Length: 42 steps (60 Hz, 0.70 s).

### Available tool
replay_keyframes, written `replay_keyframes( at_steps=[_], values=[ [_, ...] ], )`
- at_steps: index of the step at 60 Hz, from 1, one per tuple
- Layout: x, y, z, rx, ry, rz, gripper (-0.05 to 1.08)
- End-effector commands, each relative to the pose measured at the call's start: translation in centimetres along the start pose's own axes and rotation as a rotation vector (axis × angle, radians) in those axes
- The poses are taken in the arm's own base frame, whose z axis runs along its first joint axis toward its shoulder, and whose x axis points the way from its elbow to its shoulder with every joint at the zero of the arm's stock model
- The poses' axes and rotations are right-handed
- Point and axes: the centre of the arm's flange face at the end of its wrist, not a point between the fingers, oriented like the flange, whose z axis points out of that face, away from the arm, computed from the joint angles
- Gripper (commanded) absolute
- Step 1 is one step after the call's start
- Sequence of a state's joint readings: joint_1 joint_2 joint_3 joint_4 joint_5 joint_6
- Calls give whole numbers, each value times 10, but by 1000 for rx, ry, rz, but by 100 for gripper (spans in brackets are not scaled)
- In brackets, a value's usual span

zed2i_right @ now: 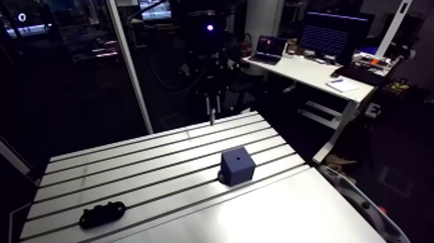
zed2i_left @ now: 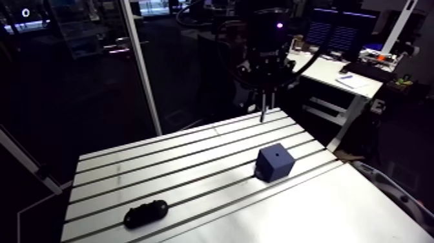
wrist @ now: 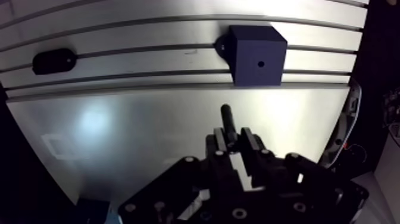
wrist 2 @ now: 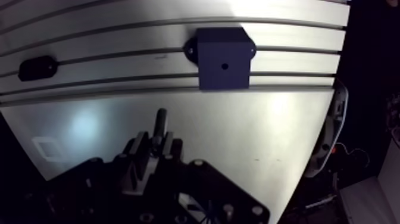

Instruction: Pick up the M10 bolt and insert it into the hole until fully seated.

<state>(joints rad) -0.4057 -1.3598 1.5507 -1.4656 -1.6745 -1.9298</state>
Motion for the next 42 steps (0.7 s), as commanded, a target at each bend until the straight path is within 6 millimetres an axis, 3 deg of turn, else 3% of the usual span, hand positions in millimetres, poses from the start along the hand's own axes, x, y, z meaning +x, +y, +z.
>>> replay_keyframes(
  at_steps=[1, 24, 42],
  values=[
    [7, 20, 13, 17, -26, -2, 108],
    [25, 32, 41, 35, -91, 2, 108],
    [30, 60, 53, 39, -101, 40, 108]
  ],
)
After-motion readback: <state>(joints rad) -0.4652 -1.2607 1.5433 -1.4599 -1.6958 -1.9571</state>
